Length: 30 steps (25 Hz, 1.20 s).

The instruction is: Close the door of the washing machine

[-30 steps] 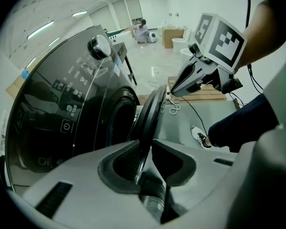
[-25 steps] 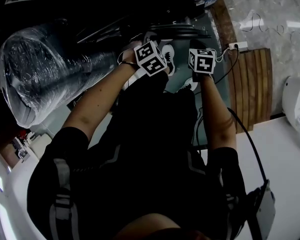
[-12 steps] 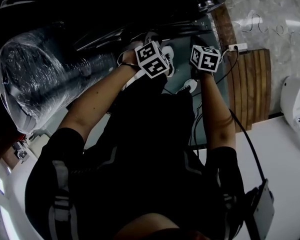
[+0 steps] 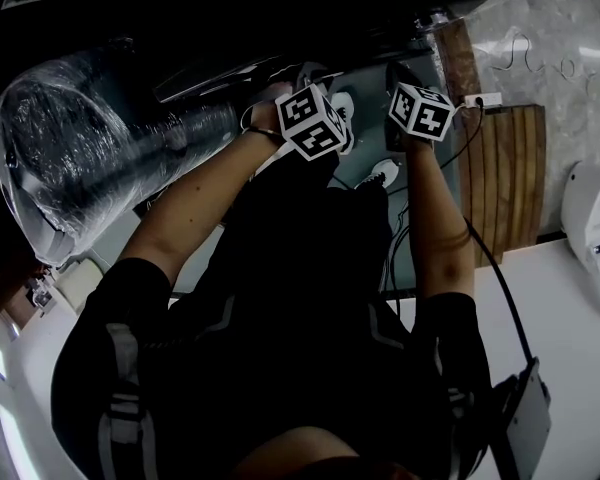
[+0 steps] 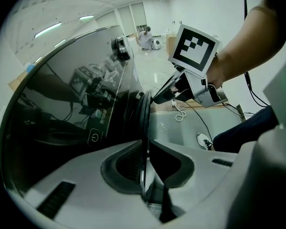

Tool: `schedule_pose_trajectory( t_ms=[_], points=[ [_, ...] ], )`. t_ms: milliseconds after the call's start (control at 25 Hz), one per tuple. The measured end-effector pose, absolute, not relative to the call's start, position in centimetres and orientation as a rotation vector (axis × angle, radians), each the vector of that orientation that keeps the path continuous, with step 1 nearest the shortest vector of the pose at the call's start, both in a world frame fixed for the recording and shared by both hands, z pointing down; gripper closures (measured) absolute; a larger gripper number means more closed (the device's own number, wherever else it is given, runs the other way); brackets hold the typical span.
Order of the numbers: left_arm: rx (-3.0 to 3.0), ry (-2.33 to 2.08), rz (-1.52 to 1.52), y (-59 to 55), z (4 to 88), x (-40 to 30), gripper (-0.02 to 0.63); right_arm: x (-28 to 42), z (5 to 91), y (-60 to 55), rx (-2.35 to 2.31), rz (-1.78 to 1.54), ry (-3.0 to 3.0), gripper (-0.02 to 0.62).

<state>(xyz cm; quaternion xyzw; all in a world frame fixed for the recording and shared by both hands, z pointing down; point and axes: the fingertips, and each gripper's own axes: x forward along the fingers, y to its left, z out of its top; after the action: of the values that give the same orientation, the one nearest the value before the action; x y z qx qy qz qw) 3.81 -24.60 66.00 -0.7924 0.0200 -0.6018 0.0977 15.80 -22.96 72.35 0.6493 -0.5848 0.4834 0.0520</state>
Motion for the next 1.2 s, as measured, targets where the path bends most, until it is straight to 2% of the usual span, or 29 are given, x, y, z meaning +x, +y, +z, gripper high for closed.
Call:
schedule_pose_trajectory(
  t_ms=[1200],
  points=[
    [-2.435,0.161,-1.758,-25.9,66.0,4.0,0.555,15.9,72.7,-24.1,1.971,1.486,-1.854,0.592]
  ],
)
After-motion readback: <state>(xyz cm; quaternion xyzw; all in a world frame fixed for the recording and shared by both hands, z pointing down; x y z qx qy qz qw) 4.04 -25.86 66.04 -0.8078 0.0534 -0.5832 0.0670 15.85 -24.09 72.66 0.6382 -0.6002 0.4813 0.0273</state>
